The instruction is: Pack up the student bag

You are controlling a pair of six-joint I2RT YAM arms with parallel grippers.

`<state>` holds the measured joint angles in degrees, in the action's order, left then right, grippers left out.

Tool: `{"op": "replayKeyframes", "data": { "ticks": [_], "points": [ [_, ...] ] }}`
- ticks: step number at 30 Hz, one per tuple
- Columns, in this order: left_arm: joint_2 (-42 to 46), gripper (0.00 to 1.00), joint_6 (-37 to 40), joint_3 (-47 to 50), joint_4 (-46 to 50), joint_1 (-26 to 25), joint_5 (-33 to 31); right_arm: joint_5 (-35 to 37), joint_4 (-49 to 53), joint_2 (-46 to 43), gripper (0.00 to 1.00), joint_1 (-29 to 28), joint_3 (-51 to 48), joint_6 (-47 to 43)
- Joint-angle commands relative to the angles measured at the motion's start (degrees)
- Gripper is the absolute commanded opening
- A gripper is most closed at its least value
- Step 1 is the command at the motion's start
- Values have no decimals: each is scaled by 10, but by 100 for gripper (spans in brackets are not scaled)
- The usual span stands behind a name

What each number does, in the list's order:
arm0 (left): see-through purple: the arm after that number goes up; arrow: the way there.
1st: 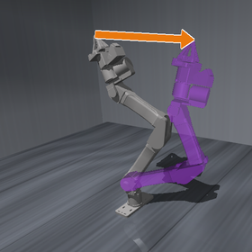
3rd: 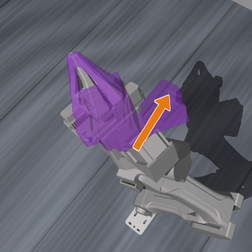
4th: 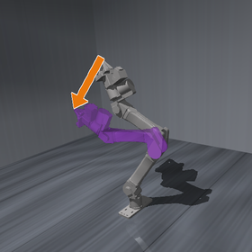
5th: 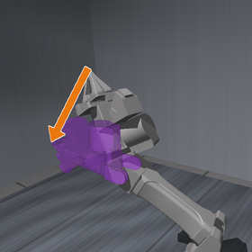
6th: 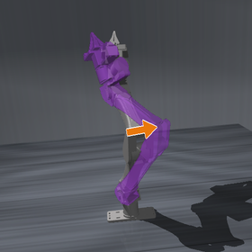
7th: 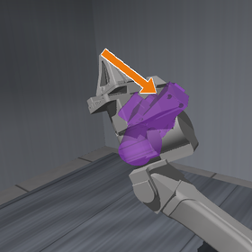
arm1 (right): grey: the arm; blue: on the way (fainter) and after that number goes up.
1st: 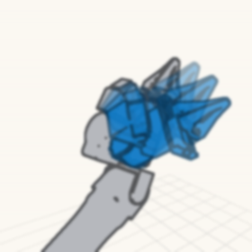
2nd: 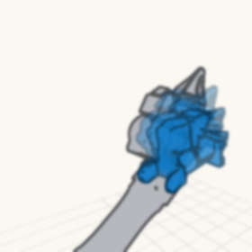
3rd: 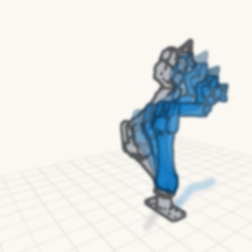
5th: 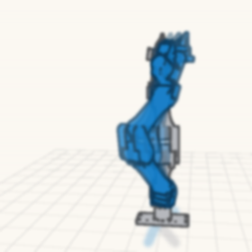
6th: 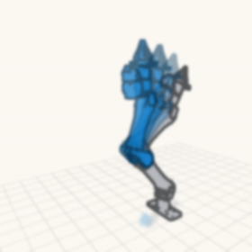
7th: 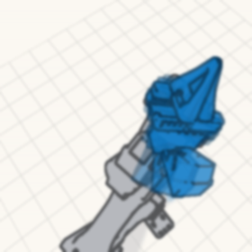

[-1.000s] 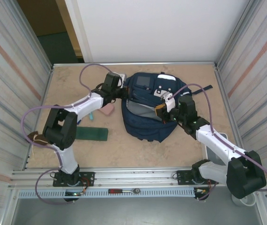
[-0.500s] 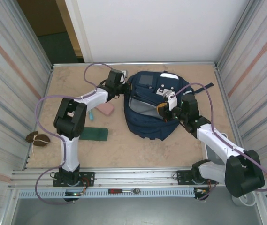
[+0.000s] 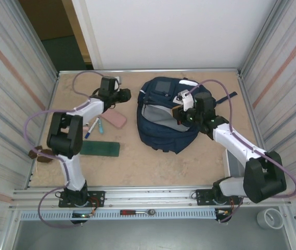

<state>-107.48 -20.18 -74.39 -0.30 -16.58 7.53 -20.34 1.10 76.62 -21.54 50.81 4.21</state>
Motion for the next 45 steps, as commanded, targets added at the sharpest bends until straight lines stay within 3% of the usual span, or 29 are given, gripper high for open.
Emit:
{"op": "replayKeyframes", "data": {
  "ticks": [1, 6, 17, 19, 24, 35, 45],
  "points": [
    [92, 55, 21, 50, 7, 0, -27, 47, 48, 35, 0, -26, 66, 20],
    [176, 62, 20, 134, 11, 1, -53, 90, 148, 82, 0, -74, 184, -12],
    [280, 80, 1, 222, 118, 28, -132, 94, 210, 82, 0, -68, 280, -23],
    [273, 81, -25, 217, 148, 30, -129, 89, 201, 86, 0, -68, 273, -21],
    [200, 87, -49, 180, 168, 19, -52, 75, 183, 100, 0, -68, 253, -15],
    [110, 99, -72, 133, 182, -13, -75, 70, 164, 68, 0, -62, 207, -16],
    [70, 99, -76, 121, 182, -13, -71, 54, 157, 89, 0, -61, 210, -7]
  ]
}}
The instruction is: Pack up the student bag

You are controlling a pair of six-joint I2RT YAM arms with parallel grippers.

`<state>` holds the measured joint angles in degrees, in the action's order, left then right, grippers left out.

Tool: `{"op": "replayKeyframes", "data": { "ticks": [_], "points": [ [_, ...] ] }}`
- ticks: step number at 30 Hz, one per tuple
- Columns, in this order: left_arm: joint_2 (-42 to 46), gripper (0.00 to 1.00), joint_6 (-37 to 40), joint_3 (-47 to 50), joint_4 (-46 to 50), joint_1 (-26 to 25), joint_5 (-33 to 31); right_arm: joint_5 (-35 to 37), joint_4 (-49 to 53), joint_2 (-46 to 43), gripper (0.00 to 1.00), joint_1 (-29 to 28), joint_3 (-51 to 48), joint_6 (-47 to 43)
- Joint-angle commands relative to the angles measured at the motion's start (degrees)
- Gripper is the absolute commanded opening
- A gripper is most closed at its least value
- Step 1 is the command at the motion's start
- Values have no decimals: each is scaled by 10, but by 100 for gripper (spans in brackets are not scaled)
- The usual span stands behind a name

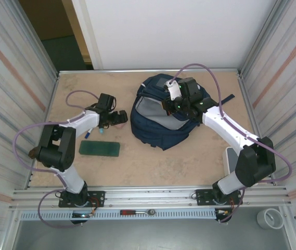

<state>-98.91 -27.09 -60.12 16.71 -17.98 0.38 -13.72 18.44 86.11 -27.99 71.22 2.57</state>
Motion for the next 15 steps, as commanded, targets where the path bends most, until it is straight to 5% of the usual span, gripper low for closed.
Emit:
{"op": "replayKeyframes", "data": {
  "ticks": [1, 15],
  "points": [
    [-20, 99, -7, -24, 12, 2, 0, -13, -17, -5, 0, 4, 6, 10],
    [-131, 99, 39, -155, 38, 22, -16, -19, -15, 3, 0, 3, 2, 17]
  ]
}}
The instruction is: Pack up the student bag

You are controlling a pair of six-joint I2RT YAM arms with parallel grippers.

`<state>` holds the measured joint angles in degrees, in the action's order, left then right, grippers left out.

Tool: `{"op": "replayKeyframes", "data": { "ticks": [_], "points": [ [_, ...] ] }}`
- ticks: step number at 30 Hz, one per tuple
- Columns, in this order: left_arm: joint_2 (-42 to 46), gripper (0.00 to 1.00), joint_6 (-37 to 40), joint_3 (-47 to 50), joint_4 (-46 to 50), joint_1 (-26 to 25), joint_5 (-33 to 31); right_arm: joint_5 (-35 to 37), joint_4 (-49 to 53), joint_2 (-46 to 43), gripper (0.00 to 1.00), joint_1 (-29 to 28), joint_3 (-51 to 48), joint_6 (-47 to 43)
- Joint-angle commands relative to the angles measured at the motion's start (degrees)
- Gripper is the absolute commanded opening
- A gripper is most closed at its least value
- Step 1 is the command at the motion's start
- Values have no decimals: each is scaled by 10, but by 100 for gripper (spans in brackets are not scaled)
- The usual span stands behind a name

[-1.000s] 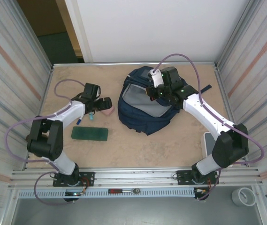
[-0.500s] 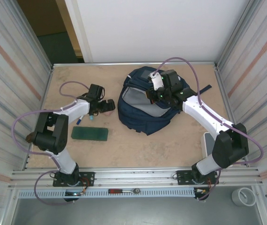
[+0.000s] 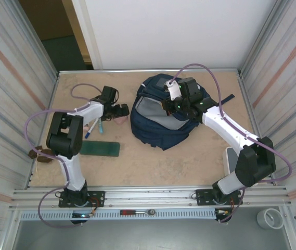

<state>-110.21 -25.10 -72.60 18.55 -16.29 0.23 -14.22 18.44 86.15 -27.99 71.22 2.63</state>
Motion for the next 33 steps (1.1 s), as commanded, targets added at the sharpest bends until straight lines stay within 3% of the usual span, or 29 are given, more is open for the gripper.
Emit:
{"op": "replayKeyframes", "data": {
  "ticks": [1, 10, 21, 26, 33],
  "points": [
    [-26, 99, 22, -39, 22, 5, -20, -15, -15, 3, 0, 3, 2, 16],
    [-87, 96, 36, -110, 54, 4, -43, -22, -18, 11, 0, 2, 0, 19],
    [-71, 64, 48, -89, 44, -8, -49, -17, -18, -10, 0, 6, 2, 33],
    [38, 55, 43, -49, 12, -11, -37, -41, -21, -18, 0, 39, 6, 76],
    [241, 54, -21, 74, -43, -53, 44, -113, 3, 6, 0, 90, 62, 119]
  ]
}}
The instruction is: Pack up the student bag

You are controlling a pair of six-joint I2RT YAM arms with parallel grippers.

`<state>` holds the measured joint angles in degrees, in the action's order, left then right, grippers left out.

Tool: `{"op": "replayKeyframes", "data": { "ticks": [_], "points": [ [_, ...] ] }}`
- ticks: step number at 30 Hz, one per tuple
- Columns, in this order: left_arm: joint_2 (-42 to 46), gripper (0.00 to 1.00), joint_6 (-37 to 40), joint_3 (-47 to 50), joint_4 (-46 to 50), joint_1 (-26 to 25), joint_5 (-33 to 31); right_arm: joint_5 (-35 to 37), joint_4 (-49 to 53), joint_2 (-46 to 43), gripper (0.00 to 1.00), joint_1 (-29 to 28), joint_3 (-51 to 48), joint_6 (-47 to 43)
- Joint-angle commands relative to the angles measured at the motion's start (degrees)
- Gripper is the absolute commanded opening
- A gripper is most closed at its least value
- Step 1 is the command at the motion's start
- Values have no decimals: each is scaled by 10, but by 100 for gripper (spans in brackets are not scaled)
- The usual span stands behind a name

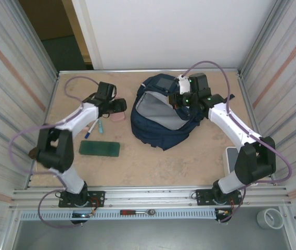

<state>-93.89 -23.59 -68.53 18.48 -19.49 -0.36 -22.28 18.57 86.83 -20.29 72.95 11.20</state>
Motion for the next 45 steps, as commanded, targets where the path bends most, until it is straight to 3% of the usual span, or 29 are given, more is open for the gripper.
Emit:
{"op": "replayKeyframes", "data": {
  "ticks": [1, 4, 8, 13, 16, 24, 27, 31, 35, 40, 45],
  "points": [
    [100, 54, -56, 49, -50, -32, 66, -33, 9, 4, 0, 16, 57, 32],
    [140, 52, -79, 67, -69, -78, 98, -44, 21, 19, 0, 29, 93, 32],
    [98, 51, -25, -6, 4, -139, 122, -78, 51, 54, 0, 46, 159, 32],
    [16, 49, 60, -93, 66, -162, 137, -137, 92, 98, 0, 59, 234, 35],
    [-23, 49, 73, -137, 78, -164, 130, -158, 89, 104, 0, 62, 251, 47],
    [-160, 51, -3, -253, 75, -165, 171, -223, 19, 116, 0, 64, 253, 114],
    [-192, 53, -39, -269, 47, -158, 150, -240, -7, 122, 0, 64, 243, 136],
    [-198, 54, -101, -231, -63, -152, 83, -240, -23, 126, 0, 64, 222, 146],
    [-223, 56, -153, -235, -129, -152, 64, -240, -34, 126, 0, 66, 199, 150],
    [-254, 68, -206, -253, -169, -152, 43, -243, -50, 127, 0, 68, 181, 158],
    [-255, 80, -191, -247, -183, -153, 92, -245, -53, 131, 0, 69, 175, 157]
  ]
}}
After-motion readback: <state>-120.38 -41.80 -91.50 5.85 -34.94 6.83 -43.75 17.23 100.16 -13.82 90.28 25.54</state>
